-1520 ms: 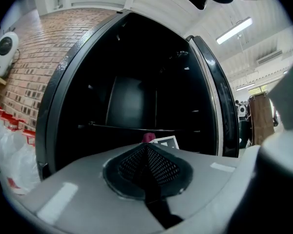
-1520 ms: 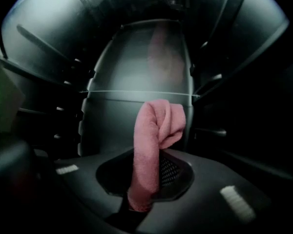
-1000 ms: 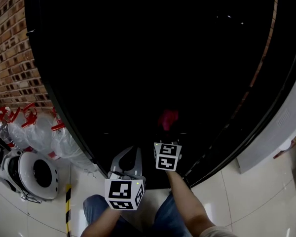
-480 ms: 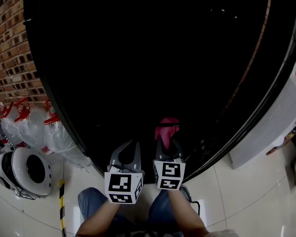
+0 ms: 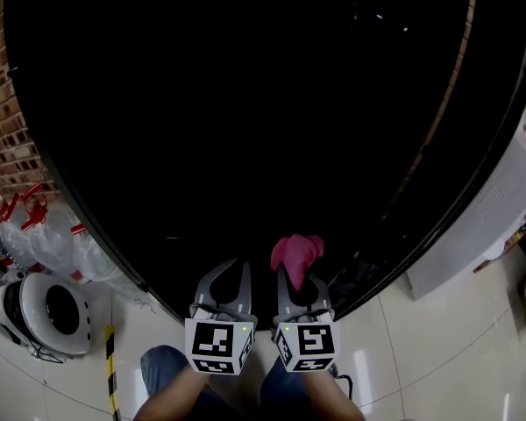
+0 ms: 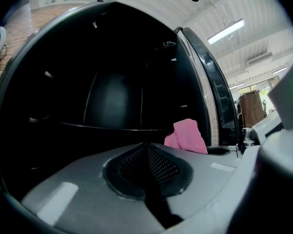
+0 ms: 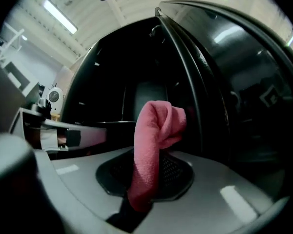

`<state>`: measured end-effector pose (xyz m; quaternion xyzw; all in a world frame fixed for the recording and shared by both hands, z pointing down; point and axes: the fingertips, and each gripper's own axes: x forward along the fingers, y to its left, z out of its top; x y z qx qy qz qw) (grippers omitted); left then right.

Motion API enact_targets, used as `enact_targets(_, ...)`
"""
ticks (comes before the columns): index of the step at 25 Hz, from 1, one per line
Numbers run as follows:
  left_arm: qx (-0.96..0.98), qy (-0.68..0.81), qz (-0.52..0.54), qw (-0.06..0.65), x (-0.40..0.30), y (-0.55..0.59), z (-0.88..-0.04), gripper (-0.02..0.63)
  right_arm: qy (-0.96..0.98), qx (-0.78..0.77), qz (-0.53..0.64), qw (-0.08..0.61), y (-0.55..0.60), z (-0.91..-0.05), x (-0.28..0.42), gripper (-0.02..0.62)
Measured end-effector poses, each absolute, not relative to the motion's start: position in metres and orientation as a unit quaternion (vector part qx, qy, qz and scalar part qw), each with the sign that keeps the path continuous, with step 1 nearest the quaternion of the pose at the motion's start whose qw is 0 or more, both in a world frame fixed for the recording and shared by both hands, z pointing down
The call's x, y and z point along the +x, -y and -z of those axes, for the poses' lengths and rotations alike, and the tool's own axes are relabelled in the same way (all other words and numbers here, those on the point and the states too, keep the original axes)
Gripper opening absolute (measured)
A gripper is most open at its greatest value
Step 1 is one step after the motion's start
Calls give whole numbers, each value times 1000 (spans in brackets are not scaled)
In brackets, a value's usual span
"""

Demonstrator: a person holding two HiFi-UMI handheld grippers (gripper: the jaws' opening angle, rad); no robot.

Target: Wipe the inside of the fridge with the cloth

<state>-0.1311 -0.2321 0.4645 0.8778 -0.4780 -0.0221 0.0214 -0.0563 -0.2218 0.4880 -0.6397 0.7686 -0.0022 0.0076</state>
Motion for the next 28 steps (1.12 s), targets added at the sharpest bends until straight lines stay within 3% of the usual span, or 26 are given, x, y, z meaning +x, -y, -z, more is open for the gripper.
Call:
enact_targets(16, 882, 472, 4, -12, -138, 188, -301, 12, -822, -569, -4, -16, 170, -315, -98, 61)
enact_targets(28, 884, 464, 14, 56, -128, 122, -121, 12, -834, -552, -17, -14, 112, -124, -101, 61)
